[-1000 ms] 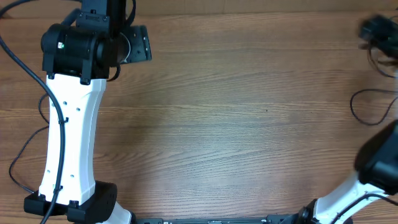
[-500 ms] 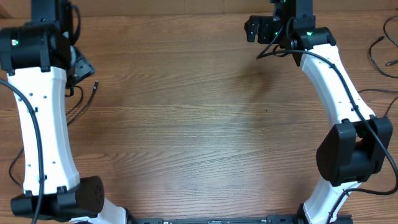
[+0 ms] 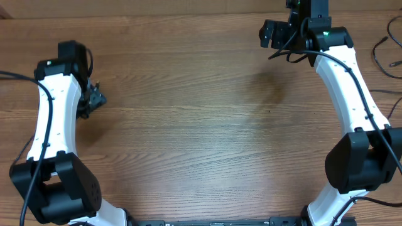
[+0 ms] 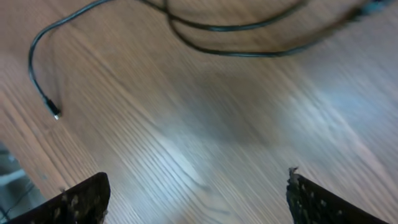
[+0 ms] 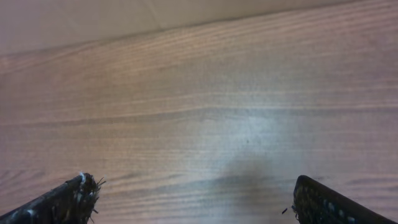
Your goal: Untangle cables
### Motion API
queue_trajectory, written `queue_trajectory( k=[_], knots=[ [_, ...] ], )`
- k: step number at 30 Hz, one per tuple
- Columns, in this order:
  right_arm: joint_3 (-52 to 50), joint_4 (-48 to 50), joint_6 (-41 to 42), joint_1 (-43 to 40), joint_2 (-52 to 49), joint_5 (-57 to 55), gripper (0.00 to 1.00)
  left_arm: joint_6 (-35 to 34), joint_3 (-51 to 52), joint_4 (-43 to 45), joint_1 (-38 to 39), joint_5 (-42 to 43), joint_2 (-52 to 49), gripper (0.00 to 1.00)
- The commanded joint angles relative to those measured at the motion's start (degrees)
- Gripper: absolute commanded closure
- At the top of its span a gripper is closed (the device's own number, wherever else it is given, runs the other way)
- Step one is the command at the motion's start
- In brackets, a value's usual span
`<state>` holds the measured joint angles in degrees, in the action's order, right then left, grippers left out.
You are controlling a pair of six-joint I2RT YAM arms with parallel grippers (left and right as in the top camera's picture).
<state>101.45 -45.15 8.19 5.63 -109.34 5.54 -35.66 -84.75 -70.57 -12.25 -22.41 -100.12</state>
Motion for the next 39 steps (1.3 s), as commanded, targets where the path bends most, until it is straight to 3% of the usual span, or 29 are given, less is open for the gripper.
queue_trajectory(
  k=[1,6,10,12,15,20,25,32,39],
  knots=[
    [0.3,-1.6,0.3,-0.1,1.9,-0.3,0.0,2.2,3.8,4.0,-4.3,-7.1,0.4,0.1],
    [0.3,-3.1,0.3,-0.1,1.9,0.4,0.0,8.6,8.3,16.4,-10.1,-4.5,0.4,0.12],
    [0.3,-4.2,0.3,-0.1,1.9,4.4,0.0,31.7,13.1,30.8,-12.5,10.9,0.4,0.17],
    [0.3,-5.0,0.3,-0.1,1.9,6.5,0.0,40.5,14.8,35.1,-12.6,13.0,0.4,0.19],
    [0.3,-6.4,0.3,0.0,1.9,8.1,0.0,50.7,15.8,38.4,-12.5,15.4,0.4,0.18],
    [0.3,-6.9,0.3,0.2,1.9,8.1,0.0,75.2,15.8,37.4,-12.4,31.5,0.4,0.17],
    [0.3,-7.1,0.3,0.2,1.9,8.1,0.0,84.9,16.1,37.3,-12.9,32.9,-0.5,0.18],
    [0.3,-7.4,0.5,0.7,1.9,8.1,0.0,85.0,16.2,40.5,-13.7,32.5,-11.6,0.15],
    [0.3,-7.8,0.5,1.2,1.9,8.1,0.0,84.3,16.1,43.2,-13.7,29.6,-19.2,0.2]
  ],
)
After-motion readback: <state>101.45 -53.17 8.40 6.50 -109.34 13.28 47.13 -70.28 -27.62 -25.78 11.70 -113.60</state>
